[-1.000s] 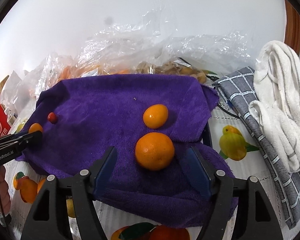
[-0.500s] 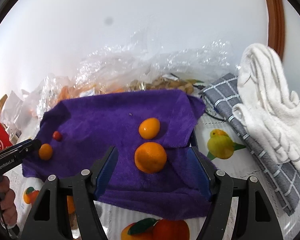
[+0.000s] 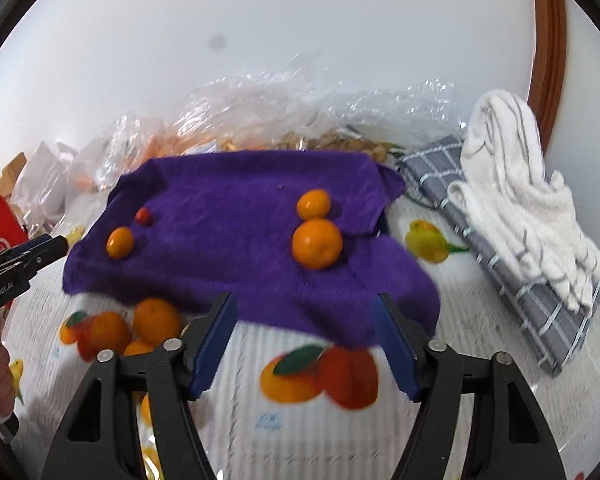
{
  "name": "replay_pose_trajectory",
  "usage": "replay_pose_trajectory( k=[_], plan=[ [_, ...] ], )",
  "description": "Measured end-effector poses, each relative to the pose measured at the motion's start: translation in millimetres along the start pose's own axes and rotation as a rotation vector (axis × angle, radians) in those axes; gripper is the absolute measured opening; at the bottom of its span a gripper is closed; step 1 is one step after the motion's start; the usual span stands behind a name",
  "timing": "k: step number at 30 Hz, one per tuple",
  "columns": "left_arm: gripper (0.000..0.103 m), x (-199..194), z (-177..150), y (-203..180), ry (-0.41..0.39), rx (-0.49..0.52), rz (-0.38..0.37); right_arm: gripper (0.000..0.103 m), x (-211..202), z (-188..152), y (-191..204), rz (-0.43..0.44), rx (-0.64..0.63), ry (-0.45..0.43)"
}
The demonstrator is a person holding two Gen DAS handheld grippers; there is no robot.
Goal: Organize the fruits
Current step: 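Open the right gripper to release its orange while the left gripper releases its orange on the towel, then withdraw the left gripper while the right gripper grasps another large orange from the sheet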
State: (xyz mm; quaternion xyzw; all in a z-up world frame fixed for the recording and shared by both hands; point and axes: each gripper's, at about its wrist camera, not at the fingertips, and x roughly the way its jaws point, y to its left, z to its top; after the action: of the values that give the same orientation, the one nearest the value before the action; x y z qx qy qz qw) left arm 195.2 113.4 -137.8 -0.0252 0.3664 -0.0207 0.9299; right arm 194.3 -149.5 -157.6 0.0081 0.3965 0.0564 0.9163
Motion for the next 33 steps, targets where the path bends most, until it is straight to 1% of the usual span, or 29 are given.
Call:
replay_pose_trajectory(
  k=[1,4,7,10,13,15,17,18,21,23,25,28,30,31,33],
  plan=[
    [0.043,-2.8,-3.8,5.3,0.011,-0.01,0.003,0.061,-1.0,-3.2,2.5,0.006,-0.002,0.01],
    [0.043,-8.4,-17.6,19.0,0.05,-0.035,0.015,0.061,-6.4,-11.4,11.3,0.023,-0.022,0.02],
    [0.043,-12.5,-34.1,28.5,0.069,-0.046,0.038,0.061,-9.8,-17.6,21.3,0.051,-0.04,0.03],
    [0.046,-12.9,-49.6,35.3,0.099,-0.055,0.042,0.061,-11.8,-23.0,32.9,0.078,-0.063,0.028],
    [0.046,-13.7,-63.1,40.0,0.118,-0.065,0.063,0.061,-7.8,-28.0,44.6,0.113,-0.081,0.035],
    [0.046,-15.2,-71.1,43.0,0.121,-0.077,0.061,0.061,-2.6,-30.5,49.7,0.117,-0.093,0.044],
    [0.046,-14.9,-78.1,46.5,0.139,-0.098,0.06,0.05,4.0,-34.1,54.4,0.125,-0.1,0.069],
    [0.046,-14.1,-80.2,48.2,0.146,-0.11,0.054,0.048,5.3,-35.9,55.2,0.135,-0.095,0.08],
    [0.046,-12.8,-85.8,51.4,0.157,-0.155,0.019,0.048,2.9,-41.9,55.7,0.192,-0.071,0.091],
    [0.046,-12.6,-87.8,49.1,0.148,-0.156,0.027,0.048,-0.8,-46.4,60.2,0.211,-0.083,0.082],
    [0.046,-11.7,-88.1,44.6,0.151,-0.141,0.023,0.049,0.4,-51.4,65.9,0.216,-0.097,0.092],
    [0.046,-11.6,-89.0,39.1,0.162,-0.119,0.022,0.048,6.6,-58.2,69.9,0.202,-0.114,0.109],
    [0.046,-11.6,-89.5,37.5,0.169,-0.111,0.026,0.048,12.7,-61.2,69.1,0.205,-0.107,0.126],
    [0.046,-12.1,-89.8,37.7,0.17,-0.116,0.027,0.045,15.9,-63.7,68.2,0.213,-0.099,0.134],
    [0.046,-12.5,-89.5,38.2,0.17,-0.127,0.025,0.042,14.5,-65.4,67.8,0.224,-0.096,0.116]
  ],
)
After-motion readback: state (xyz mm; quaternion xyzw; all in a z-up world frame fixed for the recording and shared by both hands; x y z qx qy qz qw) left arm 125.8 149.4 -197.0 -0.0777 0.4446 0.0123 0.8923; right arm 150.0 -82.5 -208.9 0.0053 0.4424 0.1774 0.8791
